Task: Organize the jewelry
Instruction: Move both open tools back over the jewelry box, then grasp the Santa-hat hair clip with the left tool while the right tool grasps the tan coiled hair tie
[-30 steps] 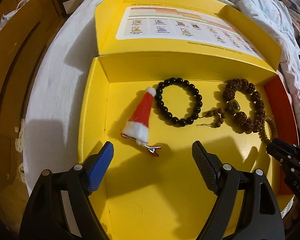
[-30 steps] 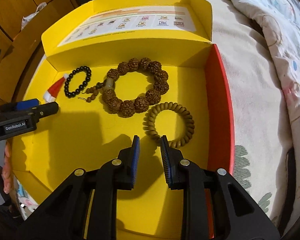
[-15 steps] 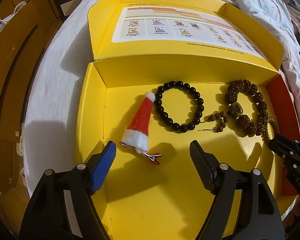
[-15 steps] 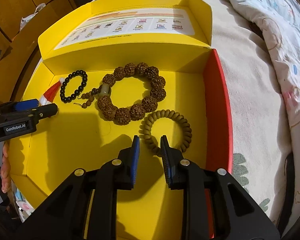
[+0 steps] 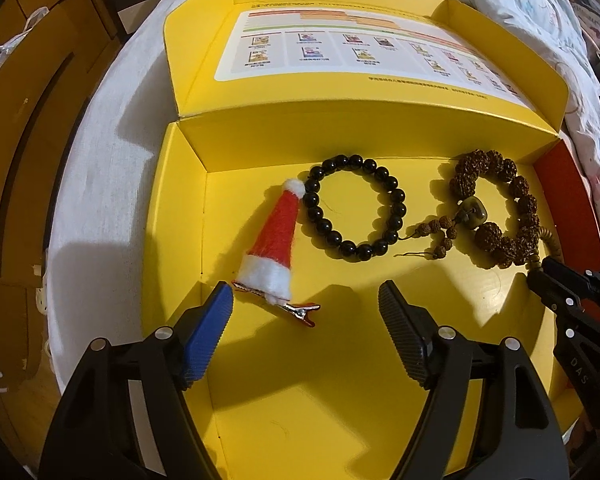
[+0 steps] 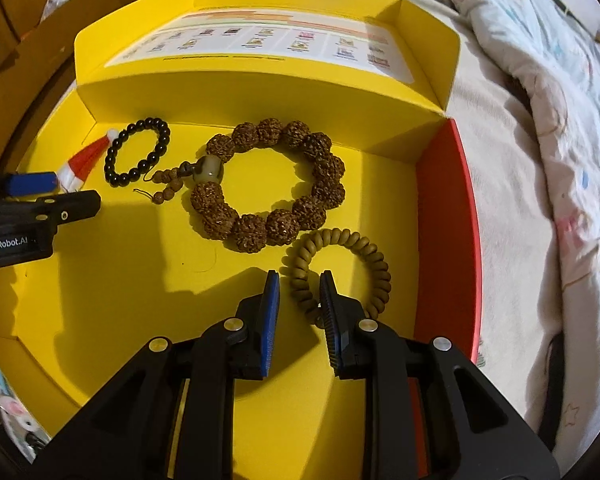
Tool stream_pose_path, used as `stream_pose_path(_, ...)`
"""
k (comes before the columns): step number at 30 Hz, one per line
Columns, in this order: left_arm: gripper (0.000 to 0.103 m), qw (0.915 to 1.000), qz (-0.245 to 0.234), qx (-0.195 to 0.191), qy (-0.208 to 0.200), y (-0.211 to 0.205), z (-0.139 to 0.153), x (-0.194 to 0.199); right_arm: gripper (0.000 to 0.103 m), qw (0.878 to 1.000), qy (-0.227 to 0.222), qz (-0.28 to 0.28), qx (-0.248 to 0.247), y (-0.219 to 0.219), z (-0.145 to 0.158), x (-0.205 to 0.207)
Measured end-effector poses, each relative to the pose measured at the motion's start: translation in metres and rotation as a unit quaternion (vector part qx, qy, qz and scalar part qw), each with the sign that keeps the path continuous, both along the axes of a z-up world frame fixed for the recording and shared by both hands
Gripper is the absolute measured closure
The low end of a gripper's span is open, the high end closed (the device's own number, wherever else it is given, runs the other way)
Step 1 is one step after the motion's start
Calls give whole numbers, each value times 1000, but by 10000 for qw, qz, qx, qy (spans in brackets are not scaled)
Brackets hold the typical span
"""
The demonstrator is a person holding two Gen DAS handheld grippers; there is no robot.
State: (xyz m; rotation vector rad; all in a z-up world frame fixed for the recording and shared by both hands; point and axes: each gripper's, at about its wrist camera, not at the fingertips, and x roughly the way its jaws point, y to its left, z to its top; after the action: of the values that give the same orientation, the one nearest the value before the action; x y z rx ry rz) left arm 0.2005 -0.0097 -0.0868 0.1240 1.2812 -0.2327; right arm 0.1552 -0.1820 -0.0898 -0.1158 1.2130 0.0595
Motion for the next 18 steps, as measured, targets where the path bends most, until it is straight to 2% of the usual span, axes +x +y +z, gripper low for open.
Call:
stream_pose_path(4,29,10000,-5,-26,-2,-1,0,0,82,10000,-9,-49,58,-2,-1,-1)
stream_pose_path(8,53,10000,24,-39,38,1,-1,2,88,9999,48,-69,127,-4,0,-1)
stream_pose_path(11,61,9999,93,-33,23,6,0,5,88,9994,91,-148,314,-8,1,-1)
stream_pose_path(13,64,9998,146,-119,36,12,1,7,89,9990,106,-164,394,-10,2,0)
stream_pose_path(18,82,9993,335,-160,37,22,1,10,90,9984,152,-193,518,-11,3,-1)
